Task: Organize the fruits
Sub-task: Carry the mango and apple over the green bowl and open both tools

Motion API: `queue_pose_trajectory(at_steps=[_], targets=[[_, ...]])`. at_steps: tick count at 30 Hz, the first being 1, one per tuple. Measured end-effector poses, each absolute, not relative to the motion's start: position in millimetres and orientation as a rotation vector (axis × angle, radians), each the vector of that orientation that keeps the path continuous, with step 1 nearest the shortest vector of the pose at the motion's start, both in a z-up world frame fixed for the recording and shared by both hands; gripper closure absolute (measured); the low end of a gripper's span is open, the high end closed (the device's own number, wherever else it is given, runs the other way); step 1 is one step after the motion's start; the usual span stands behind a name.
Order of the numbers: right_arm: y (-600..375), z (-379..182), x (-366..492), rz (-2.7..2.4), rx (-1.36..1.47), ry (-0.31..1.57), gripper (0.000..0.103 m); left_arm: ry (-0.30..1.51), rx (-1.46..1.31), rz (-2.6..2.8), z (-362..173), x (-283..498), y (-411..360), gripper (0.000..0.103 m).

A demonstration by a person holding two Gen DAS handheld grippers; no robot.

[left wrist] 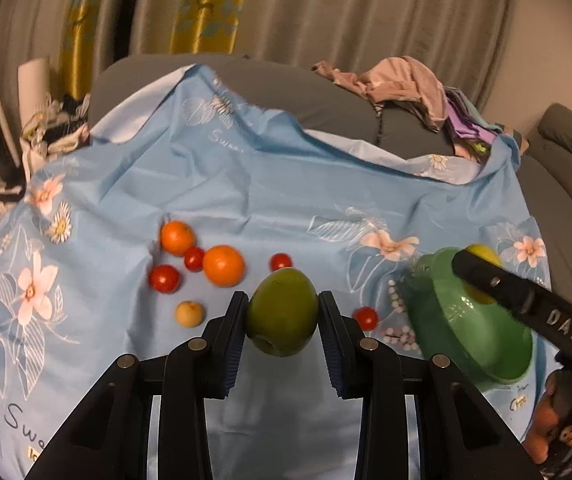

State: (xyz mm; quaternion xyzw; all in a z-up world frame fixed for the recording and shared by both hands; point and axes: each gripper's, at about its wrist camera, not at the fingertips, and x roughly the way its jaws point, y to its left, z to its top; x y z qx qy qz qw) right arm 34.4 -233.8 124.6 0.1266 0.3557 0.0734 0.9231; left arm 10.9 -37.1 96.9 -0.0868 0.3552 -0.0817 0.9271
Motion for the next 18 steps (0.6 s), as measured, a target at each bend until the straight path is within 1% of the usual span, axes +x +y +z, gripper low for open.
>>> queue_pose_trajectory(at_steps=[4,11,18], targets=[[-260,127,25,0.123,0.321,0.699,0.061,0.711,-0.159,-0.213,105,8,-58,0.068],[-312,125,7,0.008,0.400,0.673,0.061,0.693,-0.043,-0.298,116,9,-120,0.067],[-358,111,-3,-0.093,0.495,0.681,0.061,0.709,0.024,-0.389,112,15,-171,0.067]])
